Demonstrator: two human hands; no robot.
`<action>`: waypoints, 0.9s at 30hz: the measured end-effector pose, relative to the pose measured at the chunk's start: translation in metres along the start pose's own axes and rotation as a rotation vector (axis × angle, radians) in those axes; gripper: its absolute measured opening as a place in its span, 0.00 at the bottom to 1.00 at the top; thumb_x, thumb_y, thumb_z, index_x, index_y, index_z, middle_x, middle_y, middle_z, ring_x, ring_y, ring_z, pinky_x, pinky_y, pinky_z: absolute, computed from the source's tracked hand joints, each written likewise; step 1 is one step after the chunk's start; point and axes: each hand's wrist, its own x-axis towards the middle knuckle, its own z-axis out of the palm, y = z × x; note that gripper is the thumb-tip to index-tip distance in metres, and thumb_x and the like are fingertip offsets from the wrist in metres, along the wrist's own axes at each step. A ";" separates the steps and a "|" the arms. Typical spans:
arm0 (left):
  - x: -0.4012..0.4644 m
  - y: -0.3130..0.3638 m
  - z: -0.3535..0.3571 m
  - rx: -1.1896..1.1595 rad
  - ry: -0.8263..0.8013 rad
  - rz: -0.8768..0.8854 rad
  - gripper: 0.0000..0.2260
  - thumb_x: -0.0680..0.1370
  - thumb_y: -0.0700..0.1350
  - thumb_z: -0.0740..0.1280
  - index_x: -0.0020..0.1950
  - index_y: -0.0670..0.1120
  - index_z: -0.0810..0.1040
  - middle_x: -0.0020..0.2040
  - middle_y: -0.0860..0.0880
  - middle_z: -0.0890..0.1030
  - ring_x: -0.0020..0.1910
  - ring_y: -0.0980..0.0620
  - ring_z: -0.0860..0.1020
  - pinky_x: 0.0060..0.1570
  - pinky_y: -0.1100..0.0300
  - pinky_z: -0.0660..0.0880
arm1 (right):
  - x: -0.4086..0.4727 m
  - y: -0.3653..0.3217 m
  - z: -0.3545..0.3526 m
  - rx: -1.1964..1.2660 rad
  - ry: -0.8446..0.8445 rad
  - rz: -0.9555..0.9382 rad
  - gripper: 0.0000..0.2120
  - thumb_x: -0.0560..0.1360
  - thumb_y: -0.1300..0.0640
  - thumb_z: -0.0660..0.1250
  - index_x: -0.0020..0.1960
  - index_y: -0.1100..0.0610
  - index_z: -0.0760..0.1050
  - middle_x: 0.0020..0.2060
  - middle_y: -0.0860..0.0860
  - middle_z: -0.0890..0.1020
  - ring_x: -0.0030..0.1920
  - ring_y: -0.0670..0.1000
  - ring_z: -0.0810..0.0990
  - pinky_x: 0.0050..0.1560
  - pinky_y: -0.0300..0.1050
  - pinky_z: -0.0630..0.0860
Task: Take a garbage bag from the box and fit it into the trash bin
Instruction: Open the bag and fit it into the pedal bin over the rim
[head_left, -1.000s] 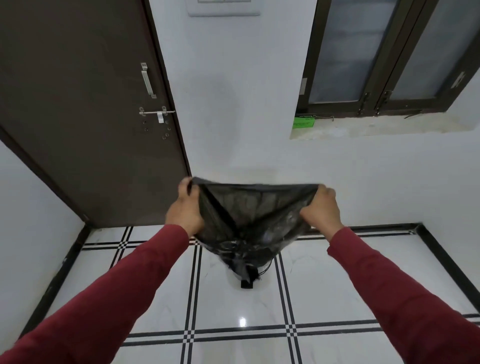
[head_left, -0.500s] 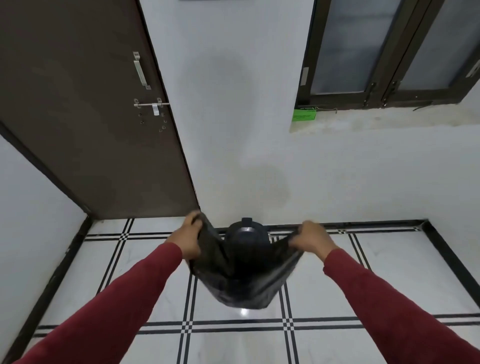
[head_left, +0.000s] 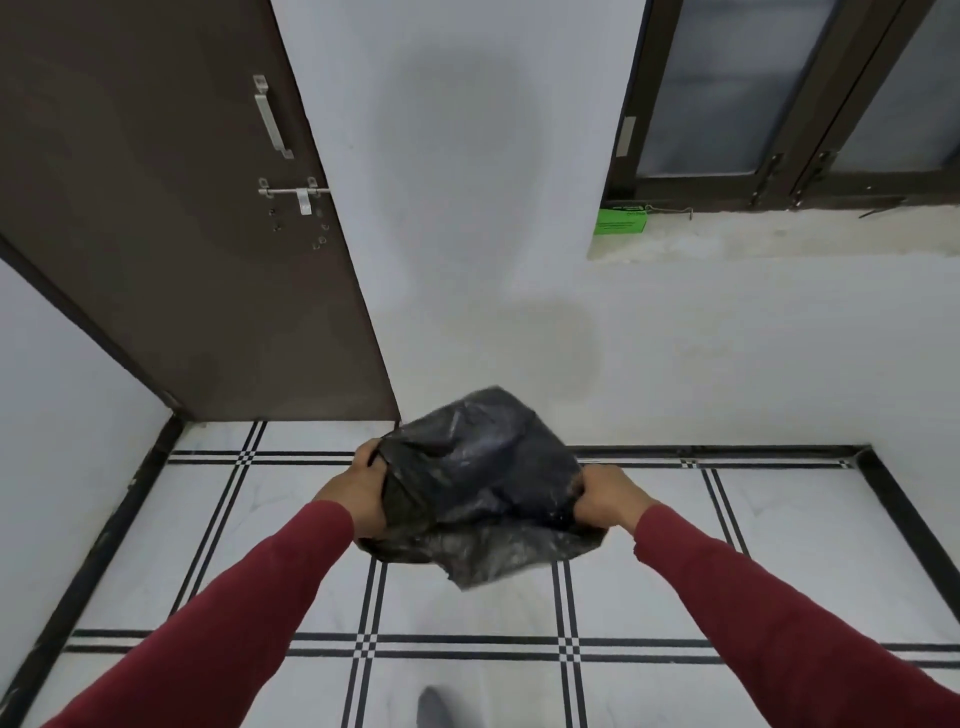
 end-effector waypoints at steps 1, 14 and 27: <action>0.007 -0.004 0.000 -0.044 0.006 -0.005 0.44 0.71 0.47 0.73 0.83 0.48 0.55 0.82 0.53 0.42 0.54 0.44 0.82 0.60 0.53 0.79 | 0.010 -0.005 -0.001 0.125 0.038 0.012 0.14 0.73 0.63 0.64 0.55 0.58 0.84 0.56 0.54 0.85 0.58 0.55 0.82 0.55 0.41 0.77; 0.096 -0.038 -0.019 -0.310 -0.213 -0.015 0.42 0.70 0.38 0.73 0.82 0.46 0.58 0.81 0.51 0.50 0.68 0.41 0.73 0.38 0.60 0.81 | 0.073 -0.047 -0.008 0.850 -0.140 -0.047 0.20 0.75 0.71 0.56 0.42 0.51 0.80 0.36 0.53 0.79 0.28 0.46 0.72 0.29 0.36 0.66; 0.160 -0.043 -0.042 -0.295 -0.224 0.018 0.41 0.70 0.37 0.73 0.81 0.47 0.61 0.80 0.49 0.55 0.71 0.40 0.71 0.31 0.58 0.82 | 0.122 -0.038 -0.003 0.885 0.465 0.190 0.13 0.70 0.70 0.59 0.42 0.52 0.73 0.40 0.49 0.81 0.37 0.51 0.73 0.36 0.40 0.70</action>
